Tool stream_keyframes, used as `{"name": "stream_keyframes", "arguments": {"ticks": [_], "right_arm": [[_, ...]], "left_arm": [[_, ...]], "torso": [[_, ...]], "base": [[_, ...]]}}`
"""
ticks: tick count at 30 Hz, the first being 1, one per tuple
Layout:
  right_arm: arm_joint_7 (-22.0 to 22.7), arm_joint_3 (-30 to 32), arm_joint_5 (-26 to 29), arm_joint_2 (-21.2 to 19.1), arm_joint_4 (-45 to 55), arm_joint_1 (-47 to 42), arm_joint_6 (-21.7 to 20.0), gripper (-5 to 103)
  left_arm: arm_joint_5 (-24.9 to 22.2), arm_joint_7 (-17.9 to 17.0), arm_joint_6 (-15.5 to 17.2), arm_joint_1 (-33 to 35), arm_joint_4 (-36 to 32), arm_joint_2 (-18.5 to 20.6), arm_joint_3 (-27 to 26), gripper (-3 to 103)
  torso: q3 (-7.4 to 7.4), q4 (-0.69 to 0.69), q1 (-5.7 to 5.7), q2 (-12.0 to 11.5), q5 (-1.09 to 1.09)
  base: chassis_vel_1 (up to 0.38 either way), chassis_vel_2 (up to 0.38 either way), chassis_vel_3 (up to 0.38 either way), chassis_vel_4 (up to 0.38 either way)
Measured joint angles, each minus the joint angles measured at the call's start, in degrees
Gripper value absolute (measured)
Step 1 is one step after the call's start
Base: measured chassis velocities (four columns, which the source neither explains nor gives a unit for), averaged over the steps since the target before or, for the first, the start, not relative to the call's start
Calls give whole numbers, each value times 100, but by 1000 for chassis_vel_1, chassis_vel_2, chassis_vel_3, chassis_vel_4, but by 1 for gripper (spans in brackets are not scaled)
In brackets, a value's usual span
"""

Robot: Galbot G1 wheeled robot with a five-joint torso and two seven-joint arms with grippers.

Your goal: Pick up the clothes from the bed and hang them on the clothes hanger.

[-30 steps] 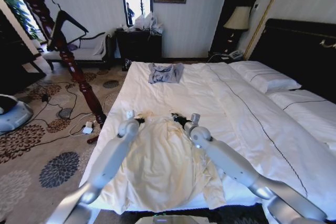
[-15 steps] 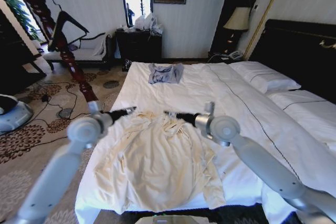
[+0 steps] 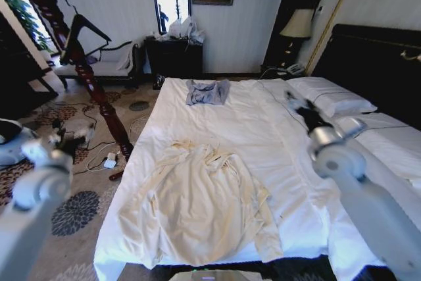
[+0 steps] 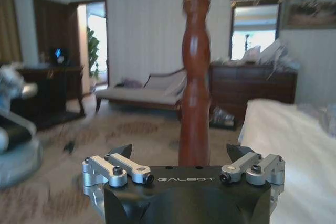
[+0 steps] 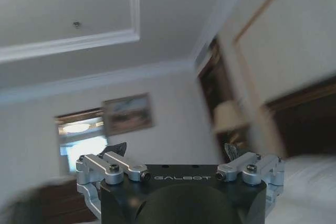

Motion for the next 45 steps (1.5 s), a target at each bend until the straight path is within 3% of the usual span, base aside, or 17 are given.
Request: {"name": "stream_keyframes", "arguments": {"ticks": [1,2,4,6,9,14,15,16,17,21,27,31,34,37,38,42,45], "right_arm": [[-172,183,-583,322,-121,-234,190,100],[-172,183,-583,322,-121,-234,190,100],[-347,389,-1371,1134,-252,-531,420,100],[-361,326,-1620,1753,-200,-562,406,100],[-317,16,-1669,2008,7,-464,297,100],[-316,-477,-1535,1795,209,-241,215,100],[-316,-658,-1189,1533,151,16,197,100],[-237,-835,-765,1263,-14,344,185,100],[-237,-835,-765,1263,-14,344,185,100],[-39,-1392,-165,725,-637,1287,150,100],[-47,-1754,-296,863,-1018,1721,129,100],[-57,-1846,-470,1151,-1056,1658,112,100],[-60,-1837,-521,1187,-1047,1608,111,100],[-29,-1718,-500,1172,-956,1512,106,100],[-29,-1718,-500,1172,-956,1512,106,100],[12,-1541,-485,1079,-879,1357,104,100],[68,-1400,-479,1025,-835,1203,98,100]], "left_arm": [[199,89,-69,57,-41,-403,58,100],[199,89,-69,57,-41,-403,58,100],[439,149,-104,60,-405,-1214,322,100],[627,144,-9,-119,-895,-1752,651,100],[767,101,163,-469,-1491,-1942,999,100],[436,-47,481,-1047,-2101,-1485,1136,100],[-11,-153,653,-1423,-2160,-985,1036,100],[-312,-219,700,-1712,-2001,-583,962,100],[-312,-219,700,-1712,-2001,-583,962,100],[-761,-337,758,-2593,-1067,275,1001,100],[-1112,-439,967,-3752,-307,825,1269,100],[-1417,-566,1163,-5042,457,1398,1885,100],[-1484,-668,1287,-5475,628,1515,2127,100],[-1610,-994,1722,-6338,900,1661,2602,100],[-1610,-994,1722,-6338,900,1661,2602,100],[-1892,-1444,2271,-6960,1130,1716,2919,100],[-2004,-1830,2675,-7600,1670,1696,3218,100]], "torso": [[-1,-3,0,0,3],[-1,-3,0,0,3],[0,-11,0,0,5],[0,-11,-1,0,11],[0,-7,0,0,6],[0,-4,1,0,5],[0,-8,0,0,4],[0,-7,0,0,5],[0,-7,0,0,5],[3,-3,5,-1,1],[2,-6,4,-1,2],[2,-4,3,-1,3],[1,-7,2,-1,4],[1,-7,2,-1,4],[1,-7,2,-1,4],[1,-6,1,-1,3],[0,-6,1,-1,3]], "base": [[0,0,0,0],[0,0,0,0],[0,0,0,0],[0,0,0,0],[0,0,0,0],[0,0,0,0],[0,0,0,0],[0,0,0,0],[0,0,0,0],[0,0,0,0],[0,0,0,0],[0,0,0,0],[0,0,0,0],[0,0,0,0],[0,0,0,0],[0,0,0,0],[0,0,0,0]]}}
